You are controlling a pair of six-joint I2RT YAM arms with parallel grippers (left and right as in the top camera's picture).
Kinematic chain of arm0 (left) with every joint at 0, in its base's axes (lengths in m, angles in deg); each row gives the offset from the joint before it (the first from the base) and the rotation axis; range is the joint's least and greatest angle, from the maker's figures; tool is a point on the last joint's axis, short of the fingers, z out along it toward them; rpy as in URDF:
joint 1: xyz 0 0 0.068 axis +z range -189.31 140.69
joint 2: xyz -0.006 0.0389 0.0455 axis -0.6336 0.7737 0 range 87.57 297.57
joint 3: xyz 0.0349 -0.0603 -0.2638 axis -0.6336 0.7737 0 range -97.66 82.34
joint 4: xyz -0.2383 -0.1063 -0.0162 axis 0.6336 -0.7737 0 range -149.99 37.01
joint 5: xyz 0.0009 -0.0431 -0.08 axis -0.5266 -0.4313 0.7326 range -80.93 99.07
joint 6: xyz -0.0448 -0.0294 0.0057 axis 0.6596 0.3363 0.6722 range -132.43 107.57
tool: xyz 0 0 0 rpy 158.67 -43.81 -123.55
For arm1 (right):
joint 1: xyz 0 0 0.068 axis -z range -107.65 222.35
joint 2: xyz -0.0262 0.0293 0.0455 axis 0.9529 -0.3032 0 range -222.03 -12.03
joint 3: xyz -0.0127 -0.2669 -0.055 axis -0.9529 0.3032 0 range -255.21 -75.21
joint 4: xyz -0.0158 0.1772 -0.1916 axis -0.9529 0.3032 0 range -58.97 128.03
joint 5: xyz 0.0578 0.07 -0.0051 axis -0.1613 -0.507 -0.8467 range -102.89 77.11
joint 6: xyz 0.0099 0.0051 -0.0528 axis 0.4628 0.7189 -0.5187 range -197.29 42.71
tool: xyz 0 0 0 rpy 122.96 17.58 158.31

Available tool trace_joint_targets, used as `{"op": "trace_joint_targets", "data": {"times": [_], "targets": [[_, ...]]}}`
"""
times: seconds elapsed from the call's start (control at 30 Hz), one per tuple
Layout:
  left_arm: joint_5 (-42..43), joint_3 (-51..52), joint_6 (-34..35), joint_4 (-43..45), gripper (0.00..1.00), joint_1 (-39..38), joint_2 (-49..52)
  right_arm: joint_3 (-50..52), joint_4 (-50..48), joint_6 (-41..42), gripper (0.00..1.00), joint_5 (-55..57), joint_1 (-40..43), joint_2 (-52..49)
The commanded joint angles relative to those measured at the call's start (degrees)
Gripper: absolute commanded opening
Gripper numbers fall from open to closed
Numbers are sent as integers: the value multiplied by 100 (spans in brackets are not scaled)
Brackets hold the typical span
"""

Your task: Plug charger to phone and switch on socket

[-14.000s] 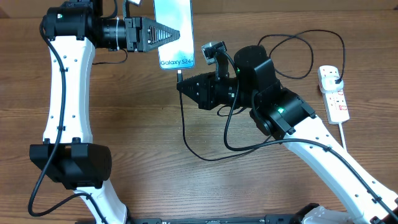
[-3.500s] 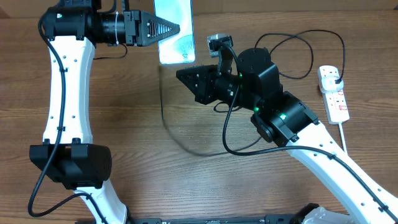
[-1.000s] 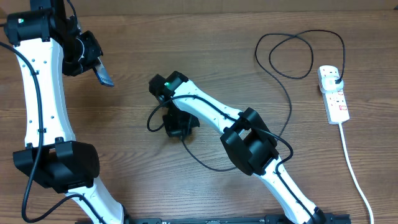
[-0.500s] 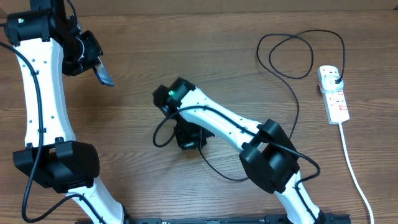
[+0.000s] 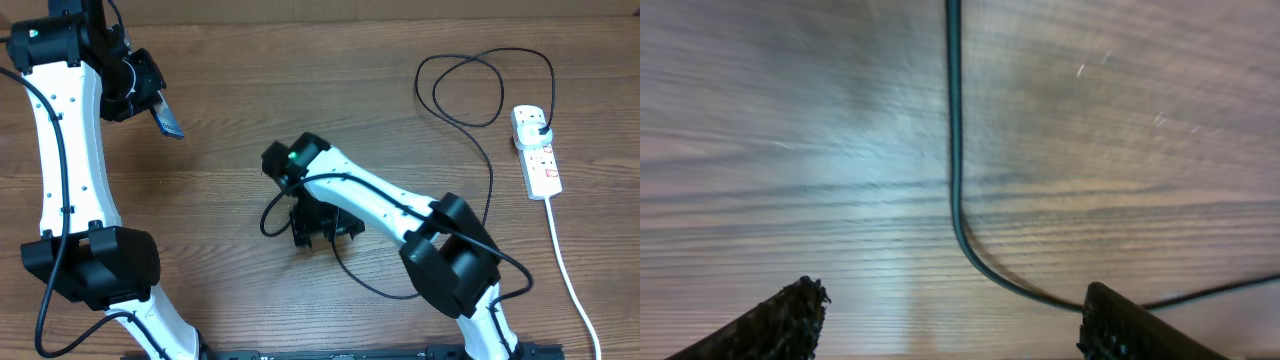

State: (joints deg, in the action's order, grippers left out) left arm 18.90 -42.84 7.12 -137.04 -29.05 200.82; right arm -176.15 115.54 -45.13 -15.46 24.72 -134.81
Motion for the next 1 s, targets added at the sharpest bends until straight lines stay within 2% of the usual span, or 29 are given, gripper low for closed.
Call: {"op": "trace_joint_targets", "data": {"times": [0.0, 0.13, 0.3, 0.37, 0.53, 0.8, 0.97], "targets": [[76, -55, -24, 31, 4, 11, -199, -330, -564, -400, 83, 37, 299, 186], [341, -55, -28, 39, 4, 11, -199, -284, -1690, -413, 68, 76, 542, 177], [693, -55, -339, 9, 4, 11, -199, -94, -2229, -396, 53, 319, 841, -11], [780, -55, -330, 33, 4, 11, -199, -92, -2280, -413, 38, 315, 850, -210], [778, -55, -332, 31, 4, 11, -199, -85, -2260, -529, 28, 313, 844, -619], [776, -55, -330, 52, 4, 11, -199, -63, -2133, -695, 28, 293, 833, -883], [776, -55, -330, 48, 4, 11, -199, -24, -2306, -697, 18, 297, 833, -914]]}}
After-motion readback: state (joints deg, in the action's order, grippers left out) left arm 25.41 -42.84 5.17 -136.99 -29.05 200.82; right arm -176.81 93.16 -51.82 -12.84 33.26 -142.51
